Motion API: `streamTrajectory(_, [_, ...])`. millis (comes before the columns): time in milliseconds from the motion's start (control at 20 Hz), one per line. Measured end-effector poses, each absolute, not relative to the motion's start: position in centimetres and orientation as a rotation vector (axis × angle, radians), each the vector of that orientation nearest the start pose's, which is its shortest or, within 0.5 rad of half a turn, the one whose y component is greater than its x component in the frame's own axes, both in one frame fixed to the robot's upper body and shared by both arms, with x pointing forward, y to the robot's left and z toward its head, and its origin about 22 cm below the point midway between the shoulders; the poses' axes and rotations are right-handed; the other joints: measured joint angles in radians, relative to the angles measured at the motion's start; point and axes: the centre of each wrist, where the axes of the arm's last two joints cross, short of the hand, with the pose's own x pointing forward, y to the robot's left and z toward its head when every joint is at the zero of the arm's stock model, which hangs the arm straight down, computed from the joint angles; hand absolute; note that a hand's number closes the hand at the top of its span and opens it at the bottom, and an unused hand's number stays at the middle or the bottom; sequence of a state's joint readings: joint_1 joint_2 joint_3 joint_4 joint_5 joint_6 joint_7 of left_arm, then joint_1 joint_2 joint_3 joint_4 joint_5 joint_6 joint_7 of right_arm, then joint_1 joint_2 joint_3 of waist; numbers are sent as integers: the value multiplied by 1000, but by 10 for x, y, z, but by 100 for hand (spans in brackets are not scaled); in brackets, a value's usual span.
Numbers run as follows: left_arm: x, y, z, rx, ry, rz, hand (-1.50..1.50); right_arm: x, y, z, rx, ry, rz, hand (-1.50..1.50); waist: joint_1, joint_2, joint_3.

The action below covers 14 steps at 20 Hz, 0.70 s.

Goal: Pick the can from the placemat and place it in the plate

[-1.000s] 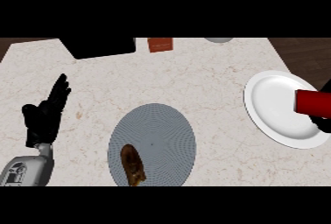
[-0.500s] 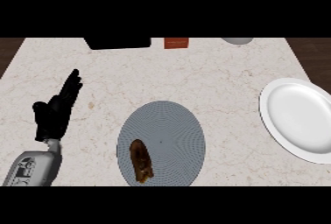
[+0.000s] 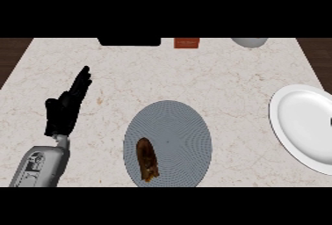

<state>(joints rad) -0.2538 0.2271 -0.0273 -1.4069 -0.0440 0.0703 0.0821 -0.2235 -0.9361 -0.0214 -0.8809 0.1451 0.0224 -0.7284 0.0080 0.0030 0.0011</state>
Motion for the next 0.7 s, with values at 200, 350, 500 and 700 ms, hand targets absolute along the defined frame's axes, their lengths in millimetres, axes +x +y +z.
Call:
streamTrajectory(200, [304,253,38,202,-1567,-229,0,270,-499,69,-827,-1547,1003,150,6,1,0])
streamTrajectory(350, [305,252,41,204,-1569,-231,0,282,-485,45,-793,-1484,975,-150,10,1,-1])
streamTrajectory(500, [308,245,41,199,-1571,-236,0,289,-474,23,-734,-1431,936,-150,11,3,0])
streamTrajectory(700, [308,252,39,206,-1571,-228,0,300,-460,4,-669,-1422,899,-150,8,2,0])
